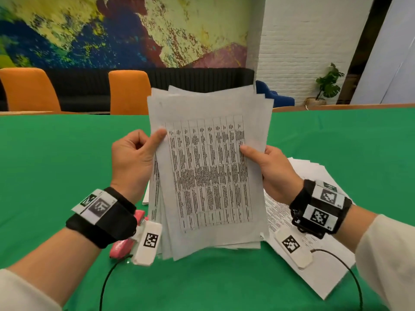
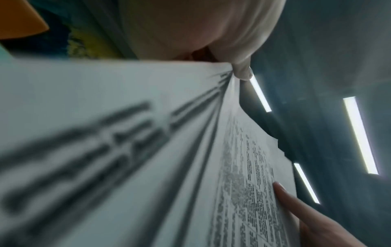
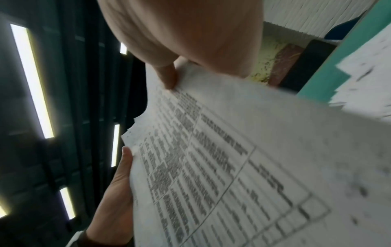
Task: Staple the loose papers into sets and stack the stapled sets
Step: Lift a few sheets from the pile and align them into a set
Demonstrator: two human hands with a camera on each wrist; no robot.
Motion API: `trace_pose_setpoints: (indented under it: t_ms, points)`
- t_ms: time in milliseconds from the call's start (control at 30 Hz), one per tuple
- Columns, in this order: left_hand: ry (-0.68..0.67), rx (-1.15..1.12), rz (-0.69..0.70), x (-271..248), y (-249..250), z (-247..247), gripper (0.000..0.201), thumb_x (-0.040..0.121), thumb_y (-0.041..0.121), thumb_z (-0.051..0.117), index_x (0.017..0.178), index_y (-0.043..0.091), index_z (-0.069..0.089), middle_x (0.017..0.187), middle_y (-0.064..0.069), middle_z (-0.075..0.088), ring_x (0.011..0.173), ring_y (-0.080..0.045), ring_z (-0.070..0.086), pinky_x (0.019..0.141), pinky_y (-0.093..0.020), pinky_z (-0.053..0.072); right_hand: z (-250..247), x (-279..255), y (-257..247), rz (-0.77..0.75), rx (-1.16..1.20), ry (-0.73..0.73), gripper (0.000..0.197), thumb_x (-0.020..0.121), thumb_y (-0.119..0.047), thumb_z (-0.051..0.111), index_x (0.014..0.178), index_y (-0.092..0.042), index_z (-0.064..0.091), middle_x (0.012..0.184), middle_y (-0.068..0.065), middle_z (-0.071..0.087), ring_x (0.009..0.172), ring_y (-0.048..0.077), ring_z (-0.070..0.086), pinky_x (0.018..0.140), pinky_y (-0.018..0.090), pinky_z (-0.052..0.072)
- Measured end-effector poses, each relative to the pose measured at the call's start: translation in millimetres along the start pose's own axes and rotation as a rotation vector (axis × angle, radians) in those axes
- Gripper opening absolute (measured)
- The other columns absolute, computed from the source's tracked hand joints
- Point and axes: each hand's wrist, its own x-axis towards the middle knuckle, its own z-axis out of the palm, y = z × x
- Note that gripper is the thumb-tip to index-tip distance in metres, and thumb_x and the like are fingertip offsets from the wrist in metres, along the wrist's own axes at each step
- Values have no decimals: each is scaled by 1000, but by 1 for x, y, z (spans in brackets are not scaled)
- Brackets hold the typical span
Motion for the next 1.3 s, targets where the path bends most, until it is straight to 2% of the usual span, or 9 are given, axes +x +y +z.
trace_pose_setpoints:
  t_ms: [100, 233, 333, 600, 800, 967, 1100, 1200, 1300]
  points:
    - [-46, -9, -13, 6, 7, 2, 45, 77, 52, 83, 73, 17, 55, 91, -28, 61, 83, -31, 60, 79, -51, 54, 4, 2, -7, -26, 45, 53, 28, 105, -24, 57, 121, -4, 70, 114, 14, 78, 103, 32, 76, 88, 46, 63]
    - [-142, -2, -119, 7, -1, -3, 25, 74, 19, 81, 85, 16, 58, 94, -15, 76, 81, -22, 74, 69, -36, 61, -2, -1, -5, -5, 89, 76, 35, 109, -28, 49, 120, -3, 70, 116, 17, 77, 107, 35, 74, 91, 47, 62]
    - [-124, -89, -225, 3, -10, -11, 33, 68, 10, 81, 97, 14, 66, 96, -9, 79, 81, -18, 76, 66, -28, 61, -7, -5, 3, -17, 69, 74, 31, 107, -25, 52, 116, -2, 71, 115, 18, 76, 104, 34, 75, 91, 48, 62]
    - [-50, -237, -296, -3, -4, -6, 38, 78, 14, 76, 114, 3, 71, 114, -15, 77, 100, -28, 77, 81, -38, 65, -10, -3, 2, -61, 145, 88, 38, 80, -10, 76, 116, 1, 72, 115, 19, 76, 98, 31, 76, 80, 44, 65]
    - [-18, -330, -402, -3, -5, -9, 43, 102, 23, 59, 139, 1, 59, 130, -20, 70, 118, -35, 70, 98, -53, 58, -8, 0, 4, -69, 195, 117, 36, 81, -13, 75, 115, 0, 73, 112, 17, 78, 91, 26, 77, 74, 35, 64]
    - [-7, -276, -346, -14, -11, -5, 40, 113, 29, 40, 139, 9, 62, 134, -12, 70, 127, -30, 66, 106, -50, 51, -6, -2, 4, -41, 151, 105, 27, 90, -20, 69, 110, -4, 74, 114, 18, 77, 93, 27, 77, 79, 40, 65]
    - [61, -144, -192, -22, -2, 7, 77, 94, 62, 63, 145, 6, 51, 138, -5, 67, 129, -21, 63, 111, -49, 47, 1, -4, -2, -14, 110, 49, 35, 109, -28, 47, 124, -5, 69, 122, 16, 75, 115, 34, 71, 97, 51, 58]
    - [31, -10, -64, -29, 4, 17, 67, 95, 43, 71, 141, 7, 39, 123, -2, 72, 112, -18, 72, 96, -40, 58, 11, -5, -6, -34, 50, -31, 42, 104, -35, 54, 134, -8, 63, 126, 15, 73, 116, 34, 71, 98, 52, 58]
    - [-22, 96, 28, -30, 3, 21, 61, 91, 15, 79, 136, 9, 38, 121, -7, 71, 108, -21, 74, 93, -48, 61, 18, -6, -11, -78, -35, -39, 42, 94, -29, 67, 130, -8, 65, 120, 16, 75, 110, 35, 73, 95, 54, 59]
